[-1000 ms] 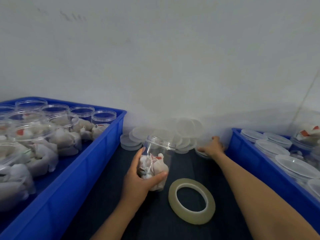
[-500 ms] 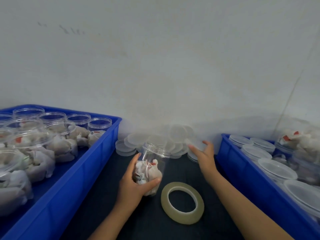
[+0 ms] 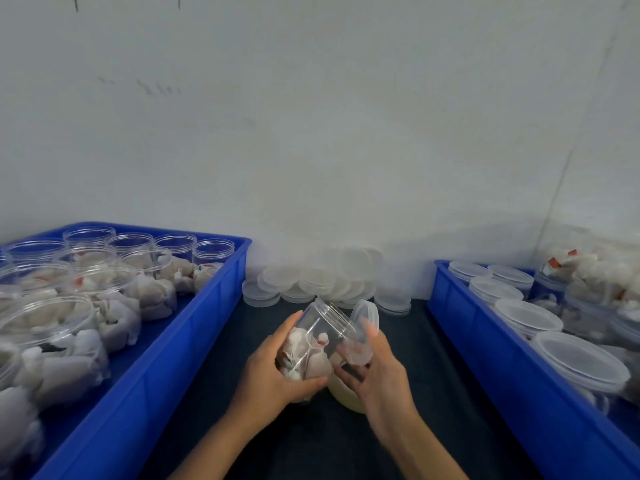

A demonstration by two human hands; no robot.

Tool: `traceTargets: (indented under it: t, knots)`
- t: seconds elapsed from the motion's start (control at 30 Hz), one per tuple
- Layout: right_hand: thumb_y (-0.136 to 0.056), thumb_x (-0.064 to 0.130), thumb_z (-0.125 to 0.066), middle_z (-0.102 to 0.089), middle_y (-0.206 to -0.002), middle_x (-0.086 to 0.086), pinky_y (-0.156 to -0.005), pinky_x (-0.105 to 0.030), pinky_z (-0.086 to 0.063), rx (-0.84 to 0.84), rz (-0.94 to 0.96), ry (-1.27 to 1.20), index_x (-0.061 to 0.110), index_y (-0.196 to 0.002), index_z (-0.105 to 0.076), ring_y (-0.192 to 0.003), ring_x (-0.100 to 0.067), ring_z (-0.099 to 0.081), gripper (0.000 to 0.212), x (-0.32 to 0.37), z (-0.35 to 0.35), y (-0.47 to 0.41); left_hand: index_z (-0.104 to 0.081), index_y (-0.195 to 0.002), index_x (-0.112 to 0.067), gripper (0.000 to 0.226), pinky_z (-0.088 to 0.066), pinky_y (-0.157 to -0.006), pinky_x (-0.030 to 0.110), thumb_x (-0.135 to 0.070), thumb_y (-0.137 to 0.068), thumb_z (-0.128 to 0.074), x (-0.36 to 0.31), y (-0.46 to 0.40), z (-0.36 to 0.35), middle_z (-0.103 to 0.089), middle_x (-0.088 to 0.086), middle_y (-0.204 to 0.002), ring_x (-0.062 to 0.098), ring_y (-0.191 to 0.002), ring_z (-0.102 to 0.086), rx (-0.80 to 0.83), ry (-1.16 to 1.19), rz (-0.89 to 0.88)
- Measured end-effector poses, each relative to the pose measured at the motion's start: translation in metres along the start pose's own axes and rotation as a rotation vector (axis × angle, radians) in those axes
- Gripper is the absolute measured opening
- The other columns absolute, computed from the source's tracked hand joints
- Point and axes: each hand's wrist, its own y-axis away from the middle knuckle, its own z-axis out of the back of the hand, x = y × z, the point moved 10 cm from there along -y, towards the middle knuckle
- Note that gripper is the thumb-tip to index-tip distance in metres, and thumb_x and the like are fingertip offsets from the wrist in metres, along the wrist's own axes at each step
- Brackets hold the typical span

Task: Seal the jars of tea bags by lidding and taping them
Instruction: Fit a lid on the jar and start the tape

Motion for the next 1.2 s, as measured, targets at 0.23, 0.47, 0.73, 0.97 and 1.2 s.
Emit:
traceTargets:
  t: [0.23,0.47,0.73,0.97,1.2]
  knots:
    - [-0.093,0.039,-0.058,-0.067,-0.12,-0.001,-0.084,-0.039,-0.057,0.09,0.212,0.236,0.029,-0.126,-0.06,-0.105,-0.024,-0.067,0.035,0.016,-0.001,0.004,-0.02,-0.135,-0.069,0.105,-0.042,-0.101,0.024,-0.056,-0.055,-0.086,-0.015,0.005,-0.008,-0.022,-0.023,-0.125,0.002,-0.118,-0.041,0.164,-0.278,-0.068]
    - [-0.086,0.05,-0.064,-0.064,-0.125,0.01,-0.079,-0.035,-0.059,0.005,0.205,0.149,0.043,-0.122,-0.062,-0.107,-0.014,-0.067,0.037,-0.001,0.01,-0.003,-0.019,-0.145,-0.053,0.13,-0.043,-0.088,0.01,-0.04,-0.042,-0.096,0.003,0.017,0.0,-0.036,-0.026,-0.125,-0.009,-0.114,-0.046,-0.062,0.089,0.072]
    - [-0.074,0.06,-0.067,-0.058,-0.129,0.003,-0.088,-0.042,-0.057,0.018,0.27,0.198,0.042,-0.127,-0.059,-0.113,-0.016,-0.063,0.057,-0.003,0.003,0.005,-0.058,-0.12,-0.029,0.097,-0.055,-0.073,0.02,-0.061,-0.034,-0.089,0.019,0.015,-0.014,-0.073,-0.009,-0.108,0.008,-0.098,-0.069,0.0,0.586,0.249]
    - [-0.088,0.043,-0.053,-0.047,-0.124,0.007,-0.088,-0.015,-0.046,0.128,0.489,0.532,0.045,-0.14,-0.043,-0.113,-0.005,-0.055,0.053,0.024,-0.013,0.019,-0.036,-0.143,-0.041,0.118,-0.042,-0.106,0.049,-0.065,-0.036,-0.082,0.022,0.015,-0.013,-0.057,-0.003,-0.134,0.02,-0.121,-0.056,-0.021,0.631,0.301]
    - [-0.088,0.05,-0.046,-0.035,-0.129,0.01,-0.088,-0.019,-0.048,0.214,0.575,0.703,0.046,-0.145,-0.033,-0.114,-0.009,-0.051,0.059,0.026,-0.026,0.026,-0.059,-0.12,-0.027,0.063,-0.048,-0.052,0.027,-0.06,-0.067,-0.065,0.028,0.016,-0.011,-0.074,0.012,-0.095,0.02,-0.071,-0.069,-0.039,0.667,0.387]
